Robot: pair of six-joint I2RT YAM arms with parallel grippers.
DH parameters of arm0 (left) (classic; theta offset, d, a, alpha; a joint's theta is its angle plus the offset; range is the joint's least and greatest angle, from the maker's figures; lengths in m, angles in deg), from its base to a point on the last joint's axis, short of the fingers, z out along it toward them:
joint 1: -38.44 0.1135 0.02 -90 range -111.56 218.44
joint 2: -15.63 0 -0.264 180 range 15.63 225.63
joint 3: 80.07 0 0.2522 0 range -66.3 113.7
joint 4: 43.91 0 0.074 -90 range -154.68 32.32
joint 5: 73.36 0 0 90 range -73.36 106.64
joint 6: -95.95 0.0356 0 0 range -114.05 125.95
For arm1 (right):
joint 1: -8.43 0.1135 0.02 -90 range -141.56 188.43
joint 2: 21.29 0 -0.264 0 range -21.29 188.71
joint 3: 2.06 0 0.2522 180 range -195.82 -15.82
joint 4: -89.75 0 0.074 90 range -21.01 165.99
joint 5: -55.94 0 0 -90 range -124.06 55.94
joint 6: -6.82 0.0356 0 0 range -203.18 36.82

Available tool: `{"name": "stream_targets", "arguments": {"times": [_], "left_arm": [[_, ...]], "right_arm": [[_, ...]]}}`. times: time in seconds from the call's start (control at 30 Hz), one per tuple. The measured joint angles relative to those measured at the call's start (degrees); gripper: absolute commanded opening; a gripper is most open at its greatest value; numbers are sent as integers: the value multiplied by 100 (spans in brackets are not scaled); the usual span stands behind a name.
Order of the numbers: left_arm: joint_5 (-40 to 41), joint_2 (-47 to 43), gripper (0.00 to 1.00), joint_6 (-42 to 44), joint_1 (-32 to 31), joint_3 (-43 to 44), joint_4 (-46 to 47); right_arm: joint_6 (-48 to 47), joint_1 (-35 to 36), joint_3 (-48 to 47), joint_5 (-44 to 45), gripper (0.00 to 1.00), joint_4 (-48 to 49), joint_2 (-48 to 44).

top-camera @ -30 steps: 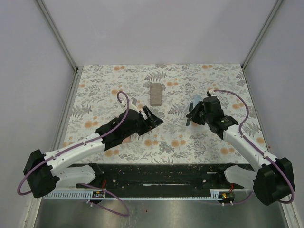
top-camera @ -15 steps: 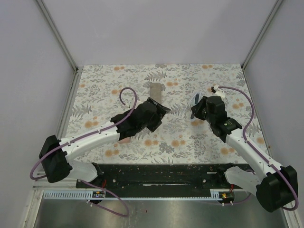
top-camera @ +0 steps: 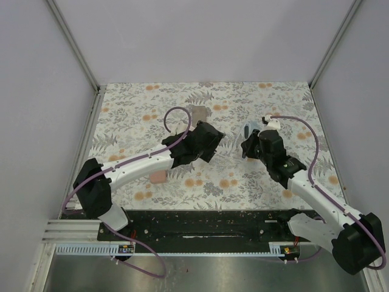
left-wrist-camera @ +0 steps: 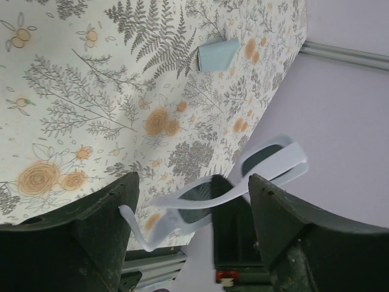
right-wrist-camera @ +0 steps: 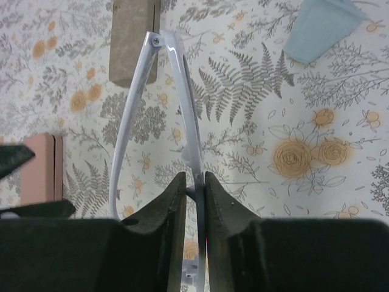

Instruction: Organize the sunglasses

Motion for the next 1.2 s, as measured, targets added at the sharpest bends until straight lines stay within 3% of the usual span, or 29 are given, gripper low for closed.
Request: {"name": "stream_targets", "arguments": {"times": [0.4, 0.53, 0.57, 1.2], "left_arm": [[-323, 1038, 81, 125, 216, 1150, -514], [-581, 1303, 91, 361, 348, 1438, -656], [-634, 1314, 99, 431, 376, 1445, -697], [-1943, 1991, 99, 2074, 791, 2186, -1180]], "right_arm": [[-756, 739, 909, -184, 5, 673, -332], [-885, 754, 1034, -457, 4, 916, -319], [-920, 756, 1036, -568, 4, 968, -286], [-1222, 833, 1034, -2361, 2, 1585, 308]]}}
